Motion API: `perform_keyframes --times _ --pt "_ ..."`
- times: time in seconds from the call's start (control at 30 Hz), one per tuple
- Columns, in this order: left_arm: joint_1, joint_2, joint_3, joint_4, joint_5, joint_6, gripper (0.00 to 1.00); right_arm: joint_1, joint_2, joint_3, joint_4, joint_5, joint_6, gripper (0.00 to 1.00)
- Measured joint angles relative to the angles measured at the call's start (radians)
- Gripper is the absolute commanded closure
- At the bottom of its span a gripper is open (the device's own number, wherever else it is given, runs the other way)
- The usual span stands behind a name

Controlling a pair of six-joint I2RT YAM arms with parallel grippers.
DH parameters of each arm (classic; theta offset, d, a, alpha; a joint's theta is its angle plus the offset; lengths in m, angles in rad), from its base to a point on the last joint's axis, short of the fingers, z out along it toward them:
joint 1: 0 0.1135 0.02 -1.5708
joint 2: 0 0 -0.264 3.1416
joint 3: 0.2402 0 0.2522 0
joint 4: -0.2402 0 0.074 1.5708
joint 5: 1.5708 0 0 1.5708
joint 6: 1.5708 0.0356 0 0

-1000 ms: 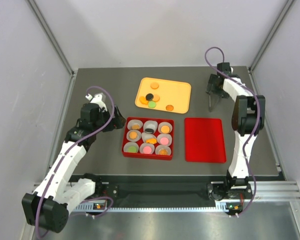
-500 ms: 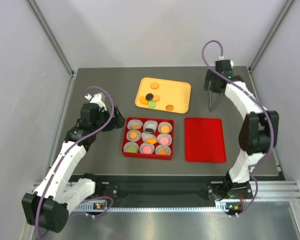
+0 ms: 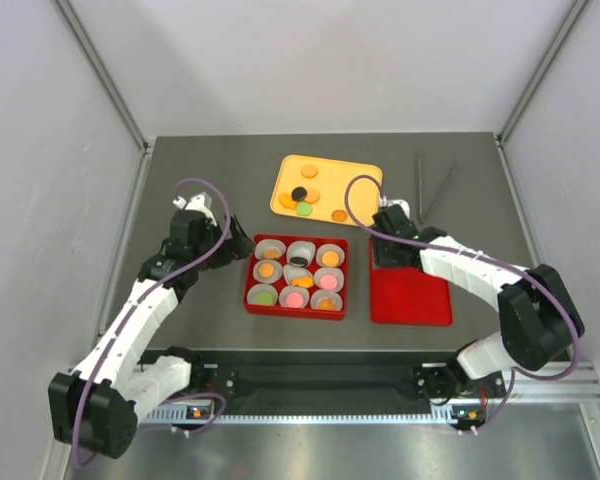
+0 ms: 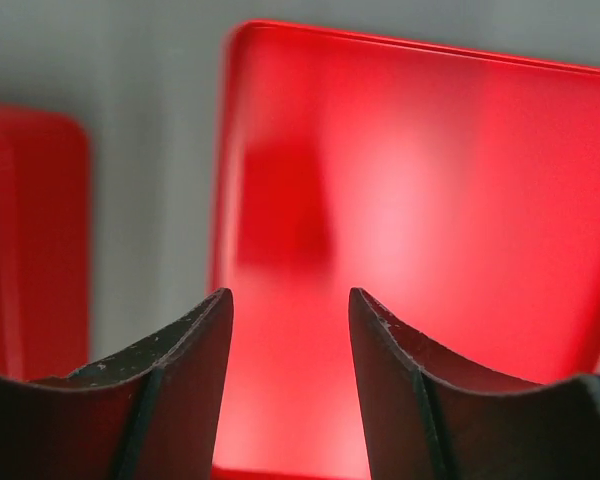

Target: Pack the cookies

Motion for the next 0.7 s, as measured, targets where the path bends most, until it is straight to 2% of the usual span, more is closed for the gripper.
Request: perform_keyframes --times 0.2,0.47,0.7 --pt "-0.021 0.058 -0.089 0.046 -0.041 -0.062 0.06 0.082 0.019 -0.003 0.063 0.006 0.027 0.5" --pt "-0.021 0.08 -0.134 0.101 -0.044 -0.106 0.06 0.089 0.146 0.027 0.075 0.018 0.027 0.5" --pt "-0.021 0.085 -0.134 0.124 -0.043 -0.106 0.06 0.089 0.218 0.115 0.074 0.03 0.023 0.56"
